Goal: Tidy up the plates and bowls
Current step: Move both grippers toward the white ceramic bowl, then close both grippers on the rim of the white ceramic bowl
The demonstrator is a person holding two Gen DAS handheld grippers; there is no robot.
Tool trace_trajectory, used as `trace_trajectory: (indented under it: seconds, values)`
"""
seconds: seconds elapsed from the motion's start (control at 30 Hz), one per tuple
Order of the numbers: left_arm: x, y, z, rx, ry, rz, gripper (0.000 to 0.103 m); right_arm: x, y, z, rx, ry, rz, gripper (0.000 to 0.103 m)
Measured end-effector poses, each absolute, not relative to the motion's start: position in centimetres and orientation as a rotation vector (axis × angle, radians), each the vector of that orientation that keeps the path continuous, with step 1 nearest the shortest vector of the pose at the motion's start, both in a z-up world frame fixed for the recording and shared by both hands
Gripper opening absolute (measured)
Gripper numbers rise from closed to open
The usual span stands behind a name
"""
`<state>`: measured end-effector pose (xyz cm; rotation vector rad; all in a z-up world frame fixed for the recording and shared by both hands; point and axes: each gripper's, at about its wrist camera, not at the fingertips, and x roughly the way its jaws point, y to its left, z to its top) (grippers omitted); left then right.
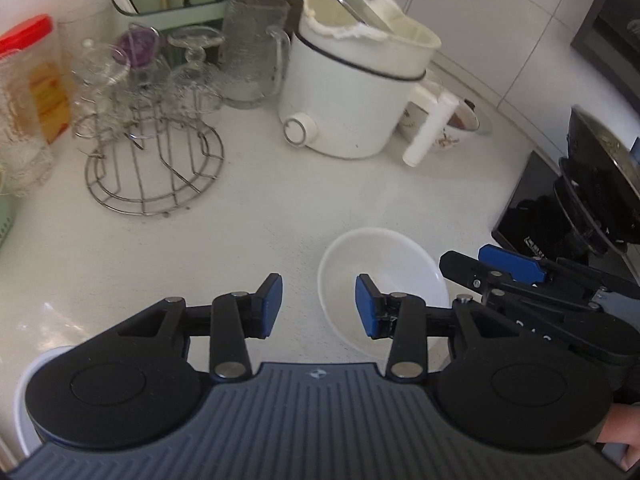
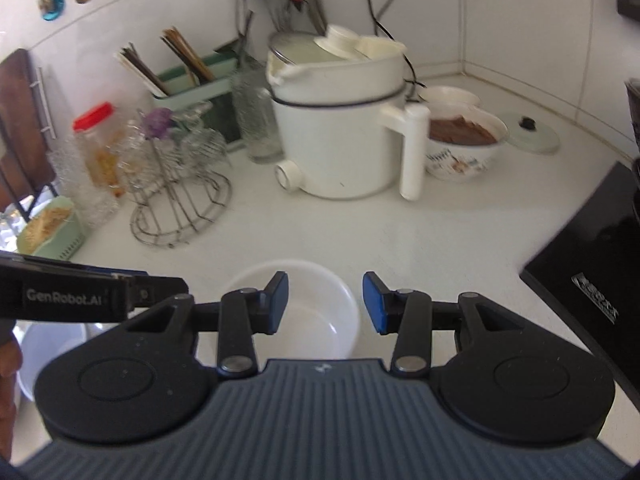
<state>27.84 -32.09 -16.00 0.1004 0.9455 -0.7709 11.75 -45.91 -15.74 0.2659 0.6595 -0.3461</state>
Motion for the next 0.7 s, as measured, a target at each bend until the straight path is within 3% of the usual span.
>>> trace_trajectory:
  seconds: [0.53,0.7]
  values:
    - [28.6,-34.1,-19.3,0.088,1.073,-0.775,0.050,12.1,-48.5,-19.8,0.438,0.736,-0.405,0.044]
    - [28.8,-34.4,-19.6,0.112,1.075,-0.776,0.040,12.4,-48.3,-20.0,0.466,0.750,-0.382,0.043]
